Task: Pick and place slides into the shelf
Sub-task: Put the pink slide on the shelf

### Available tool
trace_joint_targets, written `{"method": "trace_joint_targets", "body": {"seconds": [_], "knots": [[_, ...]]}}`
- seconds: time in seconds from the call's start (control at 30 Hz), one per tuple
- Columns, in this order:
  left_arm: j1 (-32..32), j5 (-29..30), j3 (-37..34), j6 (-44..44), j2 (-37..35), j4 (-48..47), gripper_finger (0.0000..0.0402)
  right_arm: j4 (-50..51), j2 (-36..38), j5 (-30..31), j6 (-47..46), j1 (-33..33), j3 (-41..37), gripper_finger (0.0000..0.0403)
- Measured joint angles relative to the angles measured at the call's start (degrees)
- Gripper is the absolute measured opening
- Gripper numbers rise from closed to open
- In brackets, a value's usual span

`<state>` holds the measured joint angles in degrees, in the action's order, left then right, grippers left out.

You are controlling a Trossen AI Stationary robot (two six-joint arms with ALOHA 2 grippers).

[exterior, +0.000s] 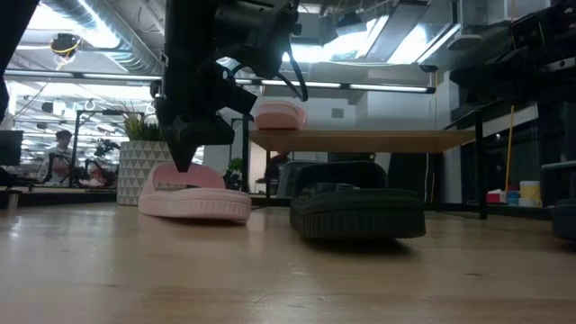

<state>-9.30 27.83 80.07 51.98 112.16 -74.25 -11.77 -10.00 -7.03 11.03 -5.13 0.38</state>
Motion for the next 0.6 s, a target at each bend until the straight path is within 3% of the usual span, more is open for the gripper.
{"method": "trace_joint_targets", "body": {"seconds": [0.6], "knots": [[0.0,-0.6,0.0,-1.1,0.0,0.3,0.0004,0.0,0.0,0.0,0.2,0.0,0.0,0.0026]]}}
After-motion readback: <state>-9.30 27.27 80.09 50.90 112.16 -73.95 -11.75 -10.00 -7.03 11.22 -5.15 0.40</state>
